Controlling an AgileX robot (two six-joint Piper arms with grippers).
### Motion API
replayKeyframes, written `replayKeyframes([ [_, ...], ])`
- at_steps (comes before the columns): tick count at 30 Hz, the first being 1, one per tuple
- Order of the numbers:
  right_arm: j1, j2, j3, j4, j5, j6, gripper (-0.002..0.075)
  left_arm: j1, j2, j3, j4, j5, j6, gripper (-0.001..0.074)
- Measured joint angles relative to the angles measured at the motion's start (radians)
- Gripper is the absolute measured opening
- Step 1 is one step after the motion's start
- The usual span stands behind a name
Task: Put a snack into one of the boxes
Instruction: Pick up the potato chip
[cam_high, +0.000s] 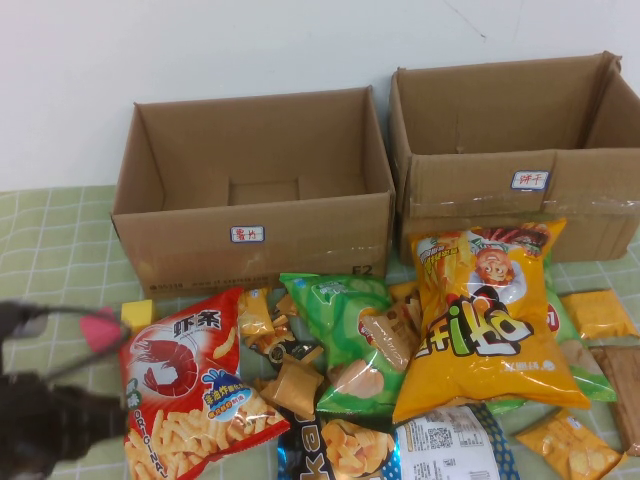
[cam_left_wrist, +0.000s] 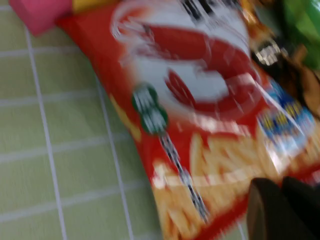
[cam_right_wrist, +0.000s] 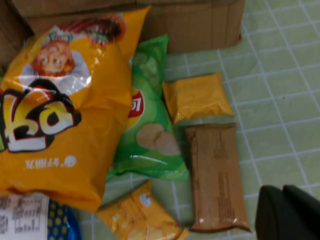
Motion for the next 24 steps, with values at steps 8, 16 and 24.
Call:
replayKeyframes([
  [8,0.0,0.012,0.05,0.082,-0.042,-0.03,0.0,0.0,0.278,-0.115,-0.153,-0.099,0.131,0.0484],
  [16,0.0,0.012,0.057,0.153,-0.05,-0.072,0.0,0.0,0.543,-0.193,-0.234,-0.112,0.139,0.0608],
  [24,0.0,0.012,0.057,0.165,-0.05,-0.072,0.0,0.0,0.661,-0.2,-0.437,-0.092,0.248,0.0611],
])
